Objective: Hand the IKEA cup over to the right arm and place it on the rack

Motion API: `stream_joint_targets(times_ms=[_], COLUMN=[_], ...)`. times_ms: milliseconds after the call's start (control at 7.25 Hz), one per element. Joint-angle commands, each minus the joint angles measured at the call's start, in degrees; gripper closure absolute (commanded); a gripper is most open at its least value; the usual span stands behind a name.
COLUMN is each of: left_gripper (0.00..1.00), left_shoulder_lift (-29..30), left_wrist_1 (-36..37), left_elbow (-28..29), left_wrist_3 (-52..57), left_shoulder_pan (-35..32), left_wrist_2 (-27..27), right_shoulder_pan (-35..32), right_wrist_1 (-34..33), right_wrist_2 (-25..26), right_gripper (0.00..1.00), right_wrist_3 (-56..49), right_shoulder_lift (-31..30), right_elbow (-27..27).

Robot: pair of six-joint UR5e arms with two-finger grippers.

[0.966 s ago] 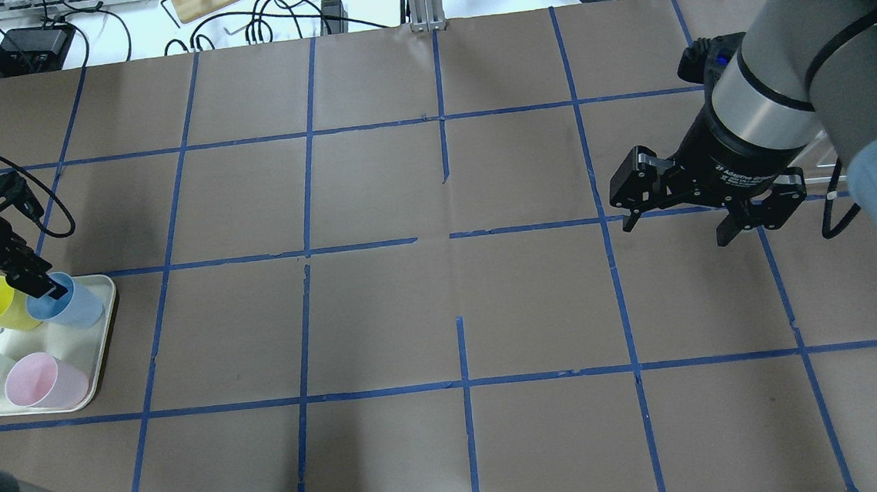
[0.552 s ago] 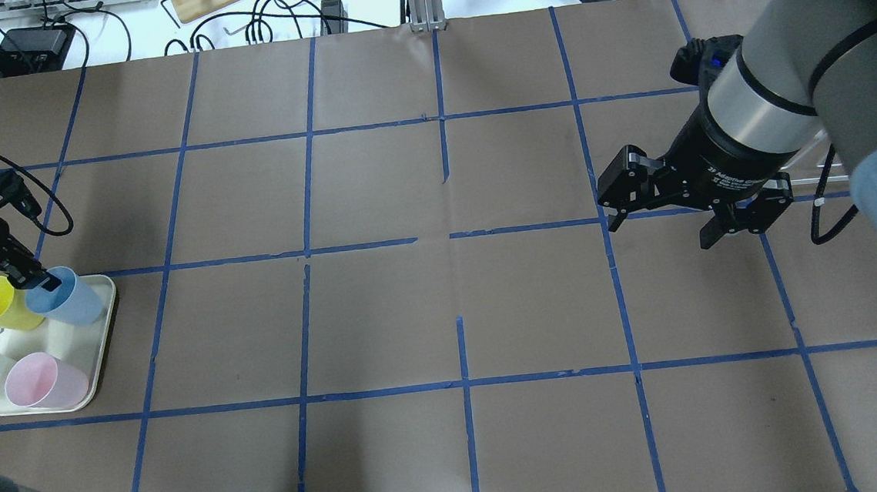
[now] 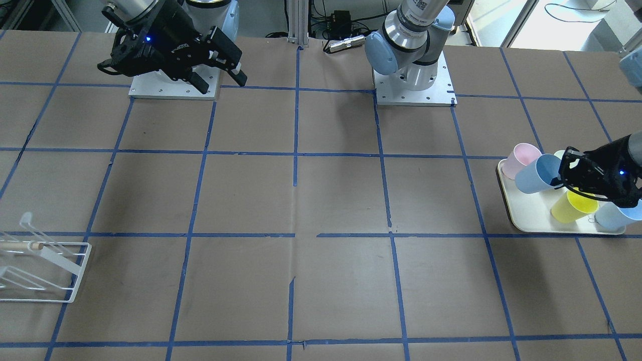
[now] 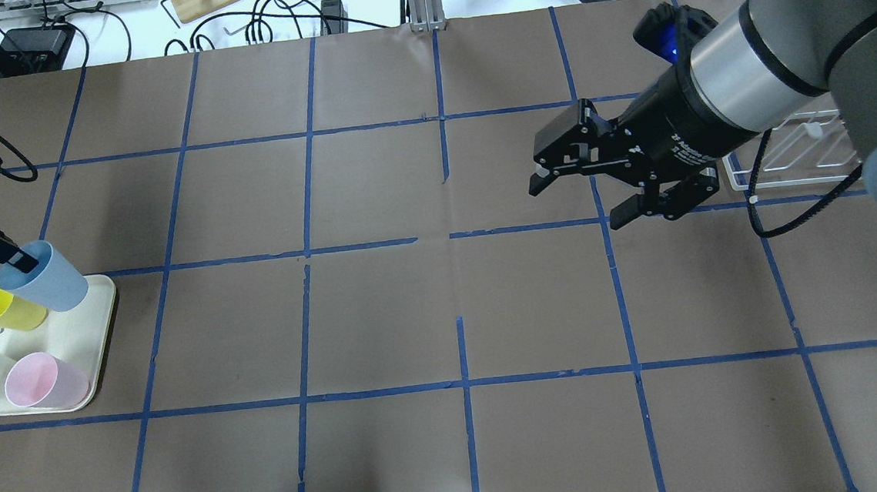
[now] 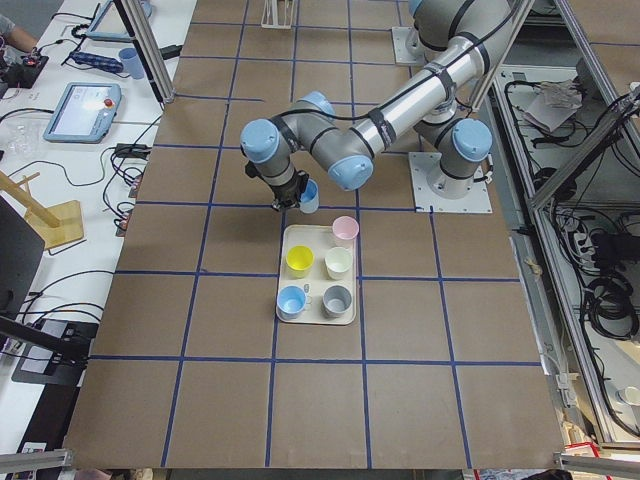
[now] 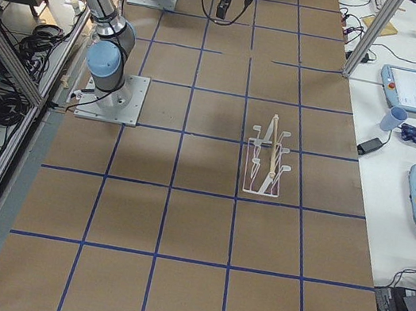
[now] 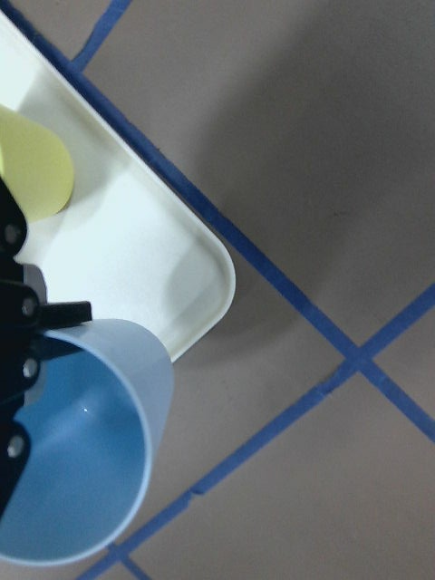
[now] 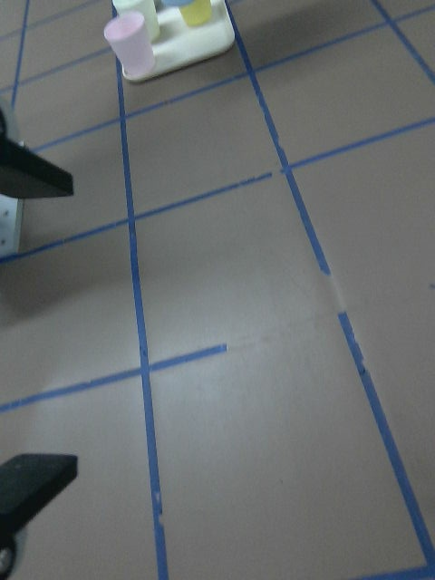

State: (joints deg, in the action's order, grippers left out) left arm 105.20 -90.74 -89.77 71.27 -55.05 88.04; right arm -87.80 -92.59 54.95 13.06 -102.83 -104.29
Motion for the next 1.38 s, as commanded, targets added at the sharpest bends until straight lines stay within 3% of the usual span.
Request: stream_joint_targets(times_ms=[0,276,414,690,828,1103,1241], left_gripper=[1.0,1.0,1.0,1.0,1.0,1.0,1.0], left_shoulder_lift=[-6.9,-12.4,-14.3,-17.0,-18.4,-20.5,-21.2], left_wrist_1=[-9.1,-20.5,-26.6,-38.9,-43.0,-44.5,-44.6], left_elbow=[0.9,0.3,0.3,-1.3,-2.8,-5.8,-5.9], left_wrist_3=[-11.5,-18.0,-18.5,-18.4,-18.5,-19.1,-21.2], left_shoulder_pan=[-5.7,-7.1,-7.6,-11.0,-13.7,-19.1,-21.5], left_wrist_2=[-8.2,-23.2,-33.4,-48.8,-56.5,-70.7,-76.1], right_shoulder_pan=[1.6,5.8,6.6,8.9,9.8,9.8,9.8], right_wrist_1=[-1.0,-0.1,-0.1,-3.8,-7.7,-18.5,-21.8], right_wrist_2=[-20.6,-36.4,-43.5,-60.4,-62.0,-64.3,-63.5], right_gripper=[0.0,0.0,0.0,0.0,0.0,0.0,0.0], right_wrist_3=[0.5,0.4,0.1,-1.0,-1.1,-0.6,1.4], right_shoulder_lift=[0.1,0.1,0.2,0.2,0.2,0.2,-0.2], right_elbow=[-0.1,-1.3,-3.1,-11.1,-14.8,-21.5,-22.0])
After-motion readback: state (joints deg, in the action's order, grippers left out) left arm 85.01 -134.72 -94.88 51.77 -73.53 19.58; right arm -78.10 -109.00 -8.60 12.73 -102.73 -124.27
